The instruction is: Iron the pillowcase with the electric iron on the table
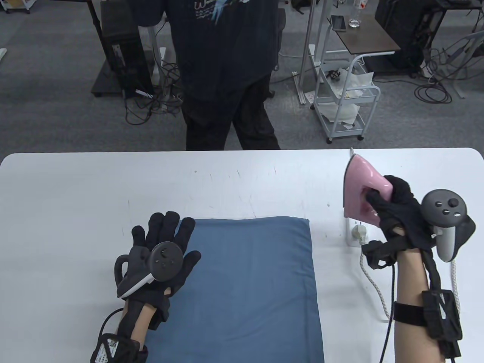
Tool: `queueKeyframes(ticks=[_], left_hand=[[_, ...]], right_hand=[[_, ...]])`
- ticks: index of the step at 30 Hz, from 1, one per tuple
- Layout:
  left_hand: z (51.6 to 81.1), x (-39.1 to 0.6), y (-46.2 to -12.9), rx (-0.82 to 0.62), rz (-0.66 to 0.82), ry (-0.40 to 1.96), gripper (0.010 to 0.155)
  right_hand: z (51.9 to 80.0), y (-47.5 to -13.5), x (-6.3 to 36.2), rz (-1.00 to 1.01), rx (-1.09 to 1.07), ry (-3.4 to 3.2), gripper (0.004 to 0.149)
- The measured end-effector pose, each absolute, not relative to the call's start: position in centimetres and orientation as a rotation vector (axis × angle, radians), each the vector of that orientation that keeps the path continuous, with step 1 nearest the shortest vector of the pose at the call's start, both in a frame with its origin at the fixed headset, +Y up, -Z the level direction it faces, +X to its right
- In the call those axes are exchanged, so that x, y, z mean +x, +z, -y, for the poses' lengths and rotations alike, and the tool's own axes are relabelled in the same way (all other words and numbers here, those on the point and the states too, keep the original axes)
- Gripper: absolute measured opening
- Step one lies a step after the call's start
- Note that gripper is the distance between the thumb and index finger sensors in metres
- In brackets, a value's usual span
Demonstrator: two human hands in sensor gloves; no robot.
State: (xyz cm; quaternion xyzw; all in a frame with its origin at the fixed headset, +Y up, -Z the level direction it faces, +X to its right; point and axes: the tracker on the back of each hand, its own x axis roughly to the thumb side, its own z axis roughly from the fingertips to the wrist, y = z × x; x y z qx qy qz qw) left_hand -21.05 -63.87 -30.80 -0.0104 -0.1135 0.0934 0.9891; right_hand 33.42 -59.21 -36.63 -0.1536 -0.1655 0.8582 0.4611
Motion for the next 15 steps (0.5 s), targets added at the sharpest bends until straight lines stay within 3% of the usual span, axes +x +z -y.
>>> queueKeyframes(ticks=[5, 15], left_hand=[[63.8, -21.9, -30.8, -0.019, 0.211, 0.217, 0.075], [64.1, -21.6, -30.9, -0.038, 0.205, 0.195, 0.075]], right_hand=[[62.9, -35.8, 37.6, 0.558, -0.716, 2.124, 0.057], [70.8, -35.8, 39.5, 0.454, -0.932, 2.082, 0.055]])
